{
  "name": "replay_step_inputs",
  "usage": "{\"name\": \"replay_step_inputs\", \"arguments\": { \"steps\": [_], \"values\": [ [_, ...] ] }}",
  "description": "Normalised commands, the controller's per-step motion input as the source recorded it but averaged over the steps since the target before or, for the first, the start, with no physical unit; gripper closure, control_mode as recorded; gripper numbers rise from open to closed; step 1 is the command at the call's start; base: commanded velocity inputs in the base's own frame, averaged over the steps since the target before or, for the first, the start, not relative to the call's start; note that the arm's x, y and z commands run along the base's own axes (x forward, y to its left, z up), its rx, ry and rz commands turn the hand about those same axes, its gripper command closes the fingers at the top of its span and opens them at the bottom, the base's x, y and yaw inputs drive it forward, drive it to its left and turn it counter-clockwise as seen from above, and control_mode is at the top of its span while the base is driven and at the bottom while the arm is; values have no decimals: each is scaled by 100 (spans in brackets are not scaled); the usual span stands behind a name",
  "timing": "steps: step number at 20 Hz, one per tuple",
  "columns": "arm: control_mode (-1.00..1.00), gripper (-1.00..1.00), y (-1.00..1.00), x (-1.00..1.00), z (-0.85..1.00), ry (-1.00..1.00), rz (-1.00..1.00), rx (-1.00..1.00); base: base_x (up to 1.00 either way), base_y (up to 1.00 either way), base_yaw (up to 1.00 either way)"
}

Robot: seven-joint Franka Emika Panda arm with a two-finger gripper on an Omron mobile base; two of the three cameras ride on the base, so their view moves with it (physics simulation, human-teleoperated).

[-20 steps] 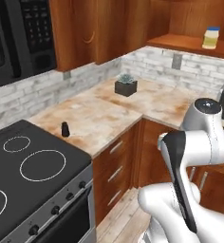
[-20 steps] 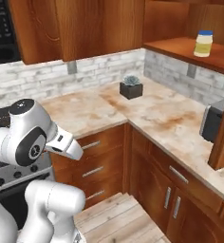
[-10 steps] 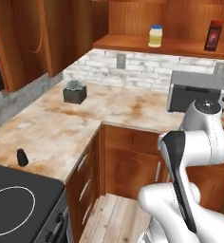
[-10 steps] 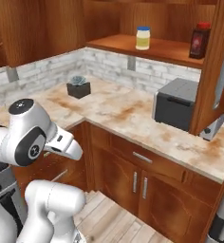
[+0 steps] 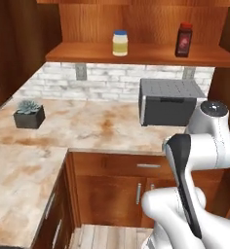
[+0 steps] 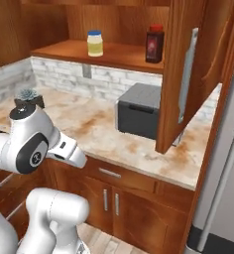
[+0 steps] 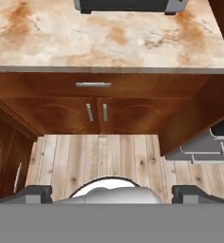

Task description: Collect the paprika, mayonnaise, and shaker from the cabinet and place them next to the stove.

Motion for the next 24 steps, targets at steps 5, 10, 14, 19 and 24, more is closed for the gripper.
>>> {"name": "replay_step_inputs", "arguments": {
  "steps": [5,10,14,19,24],
  "values": [
    [100,-100,0,0,0,0,0,0,38,22,-49],
    [100,-100,0,0,0,0,0,0,58,39,-26],
    [100,-100,0,0,0,0,0,0,84,20,-9],
    [100,-100,0,0,0,0,0,0,86,0,-3],
    [-100,-100,0,20,11,-20,6,3,30,0,1]
  ]
}}
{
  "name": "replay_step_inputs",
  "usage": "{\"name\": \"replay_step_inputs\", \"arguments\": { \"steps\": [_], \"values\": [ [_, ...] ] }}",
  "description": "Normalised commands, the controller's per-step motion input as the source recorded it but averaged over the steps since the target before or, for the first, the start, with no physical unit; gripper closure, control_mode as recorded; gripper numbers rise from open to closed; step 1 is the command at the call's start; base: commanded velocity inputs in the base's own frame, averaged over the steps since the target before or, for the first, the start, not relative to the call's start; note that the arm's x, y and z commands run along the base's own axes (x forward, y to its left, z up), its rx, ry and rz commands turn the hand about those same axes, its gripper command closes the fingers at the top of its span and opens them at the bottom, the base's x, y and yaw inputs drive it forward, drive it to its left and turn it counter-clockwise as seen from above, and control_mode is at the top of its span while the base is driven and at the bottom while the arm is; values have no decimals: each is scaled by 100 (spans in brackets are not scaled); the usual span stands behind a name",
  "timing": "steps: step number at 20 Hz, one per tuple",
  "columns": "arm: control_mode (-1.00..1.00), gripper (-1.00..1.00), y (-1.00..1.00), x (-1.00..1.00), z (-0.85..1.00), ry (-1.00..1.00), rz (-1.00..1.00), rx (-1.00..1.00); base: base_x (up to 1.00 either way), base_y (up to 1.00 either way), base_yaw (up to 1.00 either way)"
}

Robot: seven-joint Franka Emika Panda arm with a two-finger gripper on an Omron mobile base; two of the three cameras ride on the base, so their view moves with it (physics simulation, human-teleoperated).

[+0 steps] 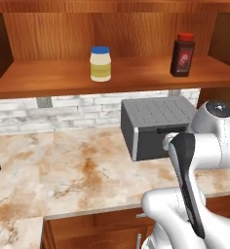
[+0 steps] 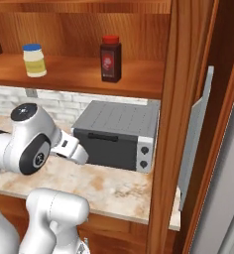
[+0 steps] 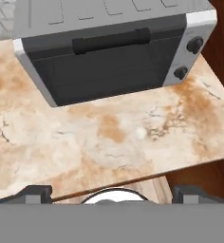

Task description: Collect the paprika, mayonnaise, and shaker from the cabinet and place them next to the stove.

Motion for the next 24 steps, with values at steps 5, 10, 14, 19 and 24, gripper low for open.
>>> {"name": "replay_step_inputs", "arguments": {
  "steps": [5,10,14,19,24],
  "values": [
    [-100,-100,-1,2,62,-42,9,0,0,0,0],
    [-100,-100,1,8,90,-28,0,-4,0,0,0],
    [-100,-100,-4,0,85,-26,0,-3,0,0,0],
    [-100,-100,-5,5,75,-23,0,-1,0,0,0],
    [-100,-100,-1,23,54,-22,0,0,0,0,0]
  ]
}}
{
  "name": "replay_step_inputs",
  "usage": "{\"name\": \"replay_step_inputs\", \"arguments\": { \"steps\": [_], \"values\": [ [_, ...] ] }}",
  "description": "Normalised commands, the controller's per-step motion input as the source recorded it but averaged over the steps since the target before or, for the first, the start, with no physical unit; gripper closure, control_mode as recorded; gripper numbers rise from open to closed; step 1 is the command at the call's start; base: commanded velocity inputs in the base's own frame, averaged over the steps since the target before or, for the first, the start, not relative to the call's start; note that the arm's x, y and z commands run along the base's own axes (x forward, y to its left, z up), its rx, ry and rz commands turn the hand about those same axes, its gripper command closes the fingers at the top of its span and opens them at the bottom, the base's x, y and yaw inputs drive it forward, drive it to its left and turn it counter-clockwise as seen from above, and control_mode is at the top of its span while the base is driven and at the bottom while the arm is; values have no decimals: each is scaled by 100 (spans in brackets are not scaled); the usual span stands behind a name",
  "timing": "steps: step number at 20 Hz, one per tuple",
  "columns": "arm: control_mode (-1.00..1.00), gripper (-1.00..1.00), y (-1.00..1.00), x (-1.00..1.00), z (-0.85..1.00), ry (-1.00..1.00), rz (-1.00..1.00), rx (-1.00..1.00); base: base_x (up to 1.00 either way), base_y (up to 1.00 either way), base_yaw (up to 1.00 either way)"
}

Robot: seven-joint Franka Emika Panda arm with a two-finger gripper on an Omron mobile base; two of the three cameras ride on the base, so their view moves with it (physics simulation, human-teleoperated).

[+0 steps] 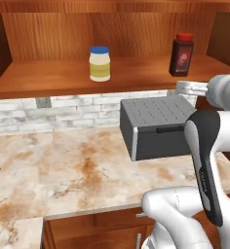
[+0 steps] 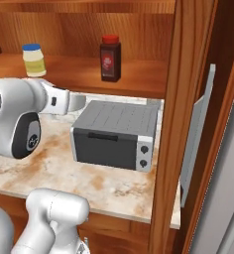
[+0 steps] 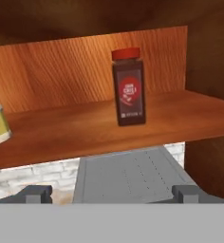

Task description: Collect the paprika, mayonnaise, and shaker from the cabinet and place them next to the stove.

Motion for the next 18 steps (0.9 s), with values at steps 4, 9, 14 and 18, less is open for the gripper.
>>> {"name": "replay_step_inputs", "arguments": {
  "steps": [4,9,14,18],
  "values": [
    [-100,-100,-8,39,36,-10,1,0,0,0,0],
    [-100,-100,-33,29,24,-7,8,0,0,0,0],
    [-100,-100,-46,36,10,-3,8,0,0,0,0],
    [-100,-100,-29,41,7,0,4,-1,0,0,0]
  ]
}}
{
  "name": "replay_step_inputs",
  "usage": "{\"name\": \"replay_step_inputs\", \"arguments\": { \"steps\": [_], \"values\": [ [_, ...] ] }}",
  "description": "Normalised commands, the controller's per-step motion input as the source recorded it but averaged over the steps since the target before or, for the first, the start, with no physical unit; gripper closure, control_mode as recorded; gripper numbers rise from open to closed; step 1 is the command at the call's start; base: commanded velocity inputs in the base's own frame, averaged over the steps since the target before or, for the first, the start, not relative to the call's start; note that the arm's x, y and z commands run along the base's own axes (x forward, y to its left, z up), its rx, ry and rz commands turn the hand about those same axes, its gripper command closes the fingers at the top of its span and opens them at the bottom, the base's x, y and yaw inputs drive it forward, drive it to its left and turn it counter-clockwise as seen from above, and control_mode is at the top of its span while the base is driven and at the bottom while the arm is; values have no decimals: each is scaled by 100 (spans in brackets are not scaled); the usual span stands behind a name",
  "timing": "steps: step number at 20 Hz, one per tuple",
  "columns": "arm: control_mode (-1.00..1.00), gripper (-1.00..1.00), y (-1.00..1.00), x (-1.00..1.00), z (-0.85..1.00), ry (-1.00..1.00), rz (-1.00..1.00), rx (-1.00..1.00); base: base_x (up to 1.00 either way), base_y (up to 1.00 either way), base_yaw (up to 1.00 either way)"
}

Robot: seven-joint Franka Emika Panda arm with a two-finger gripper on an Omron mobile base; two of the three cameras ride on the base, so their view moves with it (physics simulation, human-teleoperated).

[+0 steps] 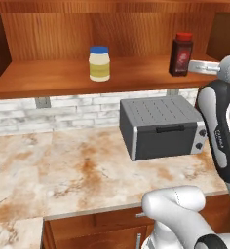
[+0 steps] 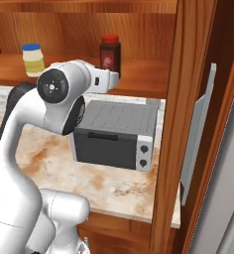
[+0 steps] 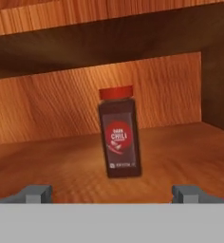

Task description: Collect the paprika, mayonnaise, and shaker from the cabinet and place them next to the stove.

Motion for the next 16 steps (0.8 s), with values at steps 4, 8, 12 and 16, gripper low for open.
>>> {"name": "replay_step_inputs", "arguments": {
  "steps": [4,8,12,16],
  "values": [
    [-100,-100,-1,45,3,3,0,-5,0,0,0],
    [-100,-100,0,40,9,0,0,-5,0,0,0],
    [-100,-100,0,37,0,-3,0,-1,0,0,0],
    [-100,-100,-3,33,0,-5,0,0,0,0,0]
  ]
}}
